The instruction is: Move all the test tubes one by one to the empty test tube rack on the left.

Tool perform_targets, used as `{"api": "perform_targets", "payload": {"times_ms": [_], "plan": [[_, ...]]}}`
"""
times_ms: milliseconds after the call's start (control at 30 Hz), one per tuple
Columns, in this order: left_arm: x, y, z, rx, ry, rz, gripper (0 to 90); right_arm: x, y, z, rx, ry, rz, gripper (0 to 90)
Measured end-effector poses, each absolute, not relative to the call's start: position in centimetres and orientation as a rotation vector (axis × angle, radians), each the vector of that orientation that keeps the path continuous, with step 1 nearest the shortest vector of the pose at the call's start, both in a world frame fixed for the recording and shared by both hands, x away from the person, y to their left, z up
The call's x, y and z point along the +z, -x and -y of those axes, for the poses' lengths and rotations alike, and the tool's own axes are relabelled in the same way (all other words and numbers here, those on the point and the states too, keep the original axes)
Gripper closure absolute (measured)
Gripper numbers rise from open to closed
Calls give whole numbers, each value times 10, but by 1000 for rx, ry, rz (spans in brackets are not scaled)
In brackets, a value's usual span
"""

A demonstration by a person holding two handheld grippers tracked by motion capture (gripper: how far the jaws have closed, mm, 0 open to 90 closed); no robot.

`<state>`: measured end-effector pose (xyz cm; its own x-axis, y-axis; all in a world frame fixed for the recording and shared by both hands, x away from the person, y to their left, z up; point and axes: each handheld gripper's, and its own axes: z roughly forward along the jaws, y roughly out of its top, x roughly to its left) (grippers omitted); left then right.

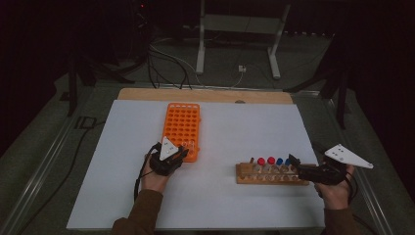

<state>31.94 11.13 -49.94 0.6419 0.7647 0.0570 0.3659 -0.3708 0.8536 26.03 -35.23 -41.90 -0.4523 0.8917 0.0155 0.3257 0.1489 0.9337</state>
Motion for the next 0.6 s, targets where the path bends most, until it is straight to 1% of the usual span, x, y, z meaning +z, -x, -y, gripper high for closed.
{"api": "perform_targets", "payload": {"times_ms": [167,233,333,467,533,600], "plan": [[-500,-320,-112,559,-1972,-896,763,-419,-261,352,1300,-1156,-1869,3],[-500,-320,-112,549,-1962,-909,746,-420,-261,352,1300,-1156,-1872,3],[-500,-320,-114,517,-1942,-917,664,-420,-260,352,1301,-1161,-1876,11],[-498,-318,-119,512,-1904,-925,555,-421,-261,353,1307,-1158,-1891,12],[-495,-316,-122,519,-1878,-937,471,-423,-261,352,1308,-1162,-1902,12],[-492,-314,-124,523,-1855,-945,388,-424,-262,352,1307,-1163,-1911,30]]}}
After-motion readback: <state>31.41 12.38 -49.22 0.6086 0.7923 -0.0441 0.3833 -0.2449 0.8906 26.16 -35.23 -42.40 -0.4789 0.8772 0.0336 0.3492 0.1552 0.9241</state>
